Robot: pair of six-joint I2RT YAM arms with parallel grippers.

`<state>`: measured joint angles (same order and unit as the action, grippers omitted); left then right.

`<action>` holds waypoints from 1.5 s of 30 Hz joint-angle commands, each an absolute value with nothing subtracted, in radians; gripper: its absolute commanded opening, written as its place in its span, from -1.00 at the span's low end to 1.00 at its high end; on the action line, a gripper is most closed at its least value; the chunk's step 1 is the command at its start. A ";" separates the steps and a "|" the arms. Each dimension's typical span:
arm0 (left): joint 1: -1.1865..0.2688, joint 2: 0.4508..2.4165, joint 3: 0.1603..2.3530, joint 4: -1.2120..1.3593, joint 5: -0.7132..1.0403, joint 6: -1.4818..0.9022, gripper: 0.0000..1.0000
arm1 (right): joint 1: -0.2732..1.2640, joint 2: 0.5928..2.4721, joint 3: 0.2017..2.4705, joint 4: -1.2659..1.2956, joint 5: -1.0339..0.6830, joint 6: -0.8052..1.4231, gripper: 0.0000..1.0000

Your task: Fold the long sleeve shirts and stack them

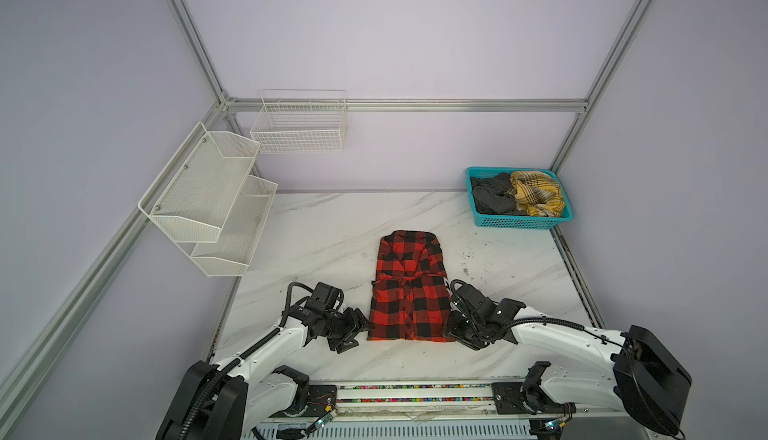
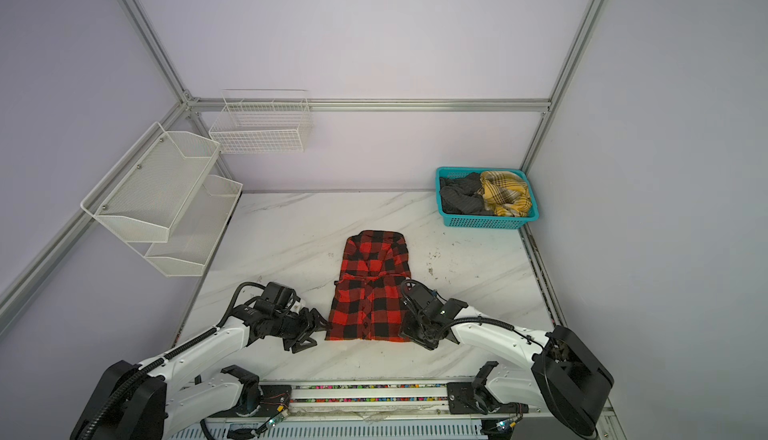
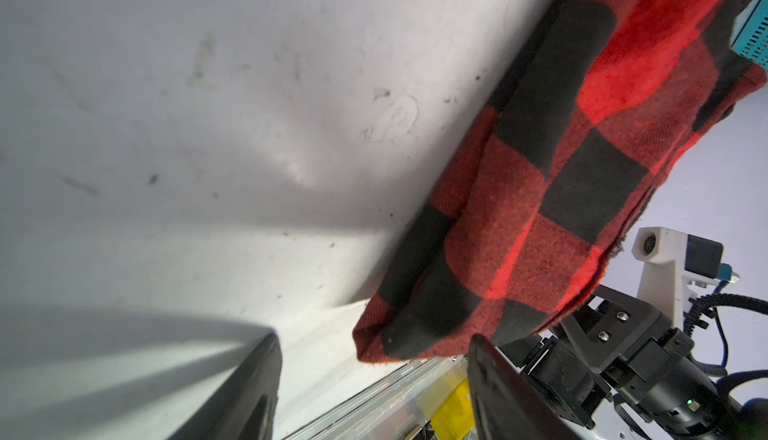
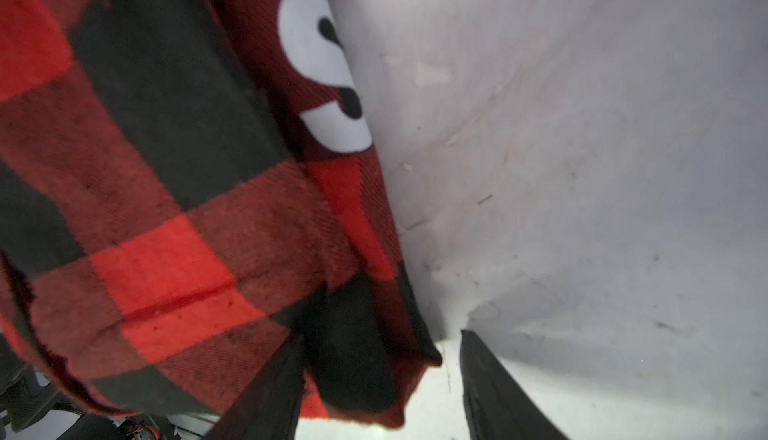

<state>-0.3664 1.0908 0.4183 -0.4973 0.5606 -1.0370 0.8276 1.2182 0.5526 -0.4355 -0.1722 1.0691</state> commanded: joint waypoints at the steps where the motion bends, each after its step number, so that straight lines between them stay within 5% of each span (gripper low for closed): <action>1: -0.362 1.105 0.388 -0.544 0.520 -1.025 0.39 | 0.828 1.212 0.517 -0.411 -0.157 1.105 0.20; 25: -0.362 1.284 0.361 -0.317 0.592 -1.071 -0.03 | 0.827 1.235 0.510 -0.400 -0.169 1.129 -0.23; 35: -0.362 1.279 0.382 -0.313 0.623 -1.068 -0.58 | 0.827 1.186 0.564 -0.475 -0.142 1.148 -0.11; 45: -0.362 1.285 0.380 -0.311 0.630 -1.051 -0.64 | 0.828 1.146 0.514 -0.455 -0.150 1.140 -0.11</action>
